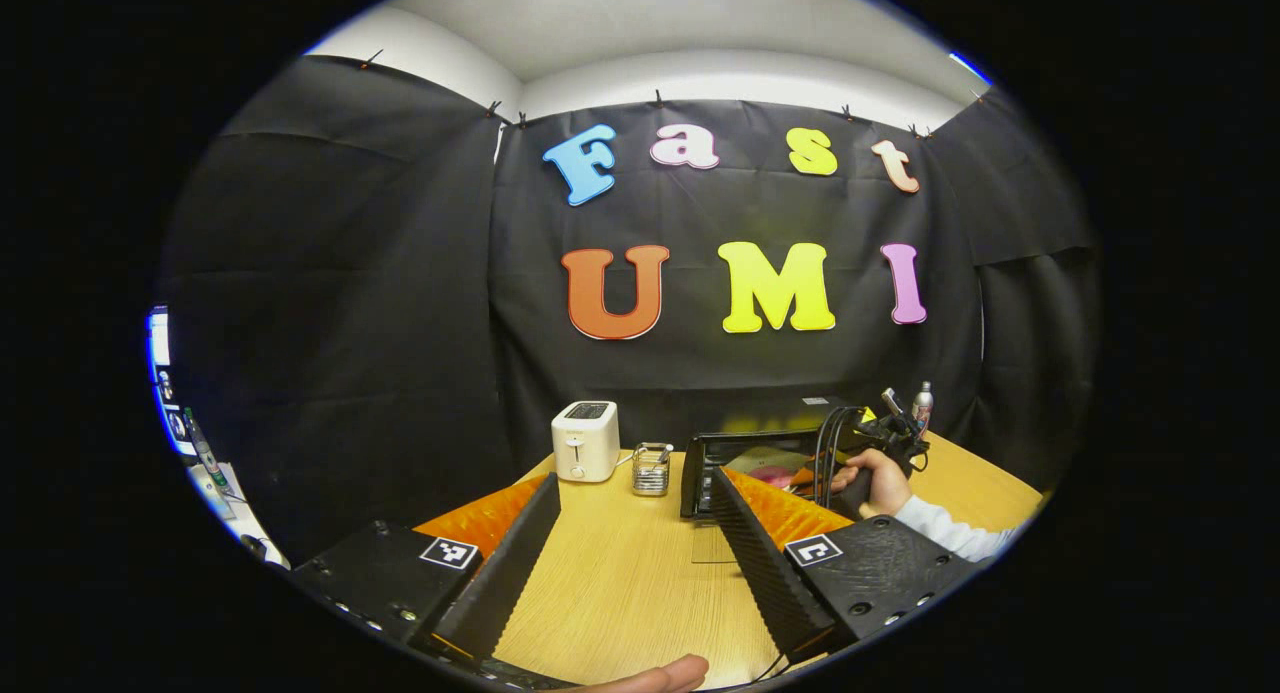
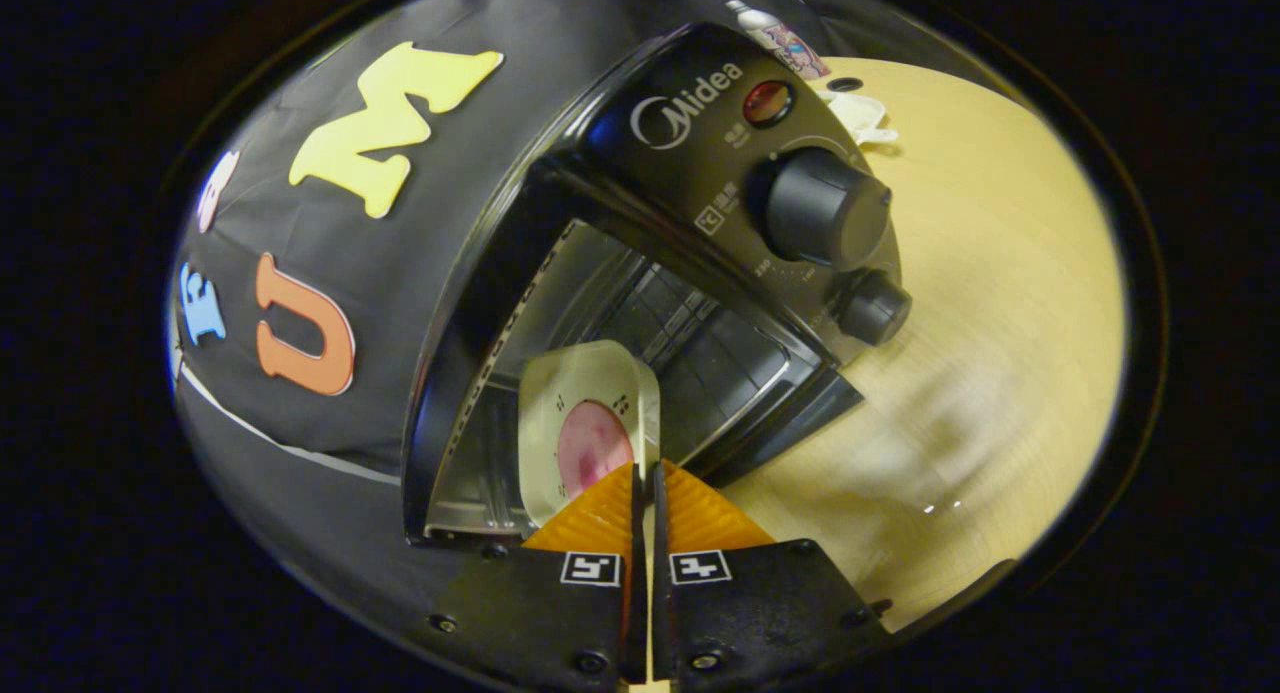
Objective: Open the electric oven with the left hand, put the food in, and close the electric oven.
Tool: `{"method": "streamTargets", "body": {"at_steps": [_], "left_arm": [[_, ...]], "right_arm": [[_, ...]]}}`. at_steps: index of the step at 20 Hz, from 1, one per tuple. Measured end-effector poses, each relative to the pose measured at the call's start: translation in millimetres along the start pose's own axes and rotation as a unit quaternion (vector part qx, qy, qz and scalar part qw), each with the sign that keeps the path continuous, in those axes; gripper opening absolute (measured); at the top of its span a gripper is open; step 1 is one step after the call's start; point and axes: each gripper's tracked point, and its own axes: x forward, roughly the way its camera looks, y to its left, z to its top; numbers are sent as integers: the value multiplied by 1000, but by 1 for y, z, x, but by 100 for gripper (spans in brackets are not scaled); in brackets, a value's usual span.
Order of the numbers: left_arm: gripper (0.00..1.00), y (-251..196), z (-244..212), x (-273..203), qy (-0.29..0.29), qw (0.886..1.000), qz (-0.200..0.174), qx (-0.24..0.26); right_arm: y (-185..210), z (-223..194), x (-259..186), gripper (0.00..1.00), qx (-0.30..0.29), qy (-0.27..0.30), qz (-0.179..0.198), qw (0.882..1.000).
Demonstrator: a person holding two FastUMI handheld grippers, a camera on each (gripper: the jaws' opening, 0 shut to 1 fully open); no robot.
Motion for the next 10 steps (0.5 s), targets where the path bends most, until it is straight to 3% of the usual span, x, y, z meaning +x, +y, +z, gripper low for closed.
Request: {"method": "streamTargets", "body": {"at_steps": [2, 6, 8, 10], "left_arm": [[95, 1, -1, -1, 3, 1000, 2, 5], [96, 0, 4, -4, -6, 1000, -6, 6], [95, -6, 2, -4, -2, 1000, -17, 2], [95, -11, 2, -4, 1, 1000, -31, -6]], "right_arm": [[1, 10, 8, 6, 24, -28, 12, 999], [-3, 39, 15, 2, 35, -147, 20, 988], [7, 52, 9, 7, 14, -197, 43, 979], [16, 47, 12, 10, -25, -212, 53, 975]]}}
